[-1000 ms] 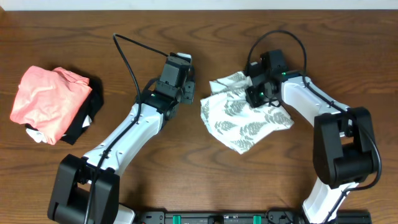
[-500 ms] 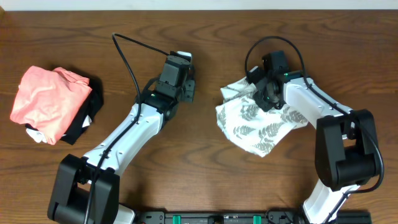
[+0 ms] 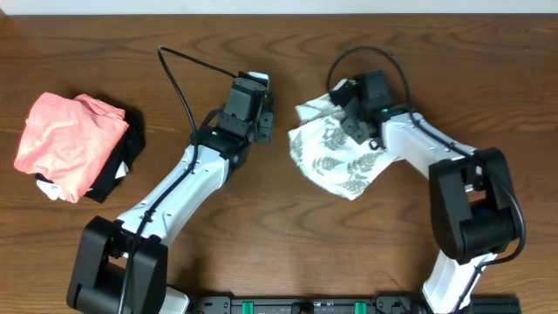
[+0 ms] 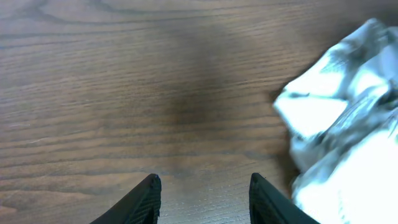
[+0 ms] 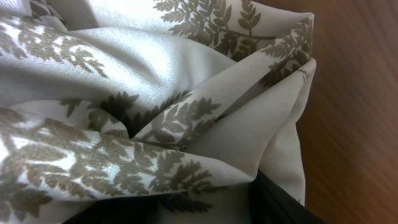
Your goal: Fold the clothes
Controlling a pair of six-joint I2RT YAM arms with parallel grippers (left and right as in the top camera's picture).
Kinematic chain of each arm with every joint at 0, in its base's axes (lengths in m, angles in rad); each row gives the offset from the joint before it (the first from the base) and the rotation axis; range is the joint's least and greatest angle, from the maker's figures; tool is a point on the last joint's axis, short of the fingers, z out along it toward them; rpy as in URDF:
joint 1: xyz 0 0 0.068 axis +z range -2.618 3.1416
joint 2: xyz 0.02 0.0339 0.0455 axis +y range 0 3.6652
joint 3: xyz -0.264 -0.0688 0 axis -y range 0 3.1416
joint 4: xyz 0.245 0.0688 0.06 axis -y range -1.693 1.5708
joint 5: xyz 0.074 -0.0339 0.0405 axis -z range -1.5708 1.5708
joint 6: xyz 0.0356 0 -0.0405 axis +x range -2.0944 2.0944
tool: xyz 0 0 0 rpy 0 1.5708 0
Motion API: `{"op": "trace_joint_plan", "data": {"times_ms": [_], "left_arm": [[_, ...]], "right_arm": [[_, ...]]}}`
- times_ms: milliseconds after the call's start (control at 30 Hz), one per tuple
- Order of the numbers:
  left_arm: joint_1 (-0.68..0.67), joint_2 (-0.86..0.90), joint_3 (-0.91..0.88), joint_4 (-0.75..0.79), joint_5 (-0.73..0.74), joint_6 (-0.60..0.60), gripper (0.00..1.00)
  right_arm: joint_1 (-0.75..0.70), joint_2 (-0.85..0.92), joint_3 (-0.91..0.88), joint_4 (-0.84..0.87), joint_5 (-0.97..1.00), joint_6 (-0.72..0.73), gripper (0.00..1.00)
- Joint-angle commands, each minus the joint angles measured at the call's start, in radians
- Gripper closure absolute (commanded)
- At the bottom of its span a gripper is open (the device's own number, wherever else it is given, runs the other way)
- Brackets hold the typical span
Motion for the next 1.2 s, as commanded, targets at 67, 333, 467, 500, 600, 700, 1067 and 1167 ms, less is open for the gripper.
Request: {"op": "trace_joint_plan", "data": {"times_ms": [67, 333, 467, 500, 600, 700, 1067, 1167], "left_arm": [[0.003, 0.004, -0.005, 0.001, -0.011, -0.008, 0.54], [0.003, 0.004, -0.005, 0.002, -0.011, -0.008, 0.54], [0.003, 0.004, -0.005, 0.002, -0.012, -0.007, 0.53], [0.003, 0.004, -0.005, 0.002, -0.011, -0.006, 0.53], [0.008, 0.004, -0.005, 0.000, -0.012, 0.005, 0.53], [0.029, 0.005, -0.005, -0.004, -0.012, 0.007, 0.53], [0.206, 0.029, -0.008, -0.124, 0.386, -0.045, 0.55], [0.205, 0.024, -0.008, -0.283, 0.530, -0.045, 0.56]], "right_arm": [[0.089, 0.080, -0.059, -0.159, -0.166, -0.024, 0.49], [0.108, -0.011, -0.060, -0.353, -0.349, -0.032, 0.48], [0.094, -0.101, -0.059, -0.345, -0.291, -0.017, 0.45], [0.087, -0.132, -0.059, -0.330, -0.267, 0.005, 0.45], [0.064, -0.243, -0.053, -0.299, -0.248, 0.039, 0.42], [0.049, -0.393, -0.037, -0.289, -0.250, 0.084, 0.37], [0.051, -0.535, -0.036, -0.436, -0.269, 0.154, 0.36], [0.043, -0.529, -0.036, -0.449, -0.265, 0.166, 0.35]]}}
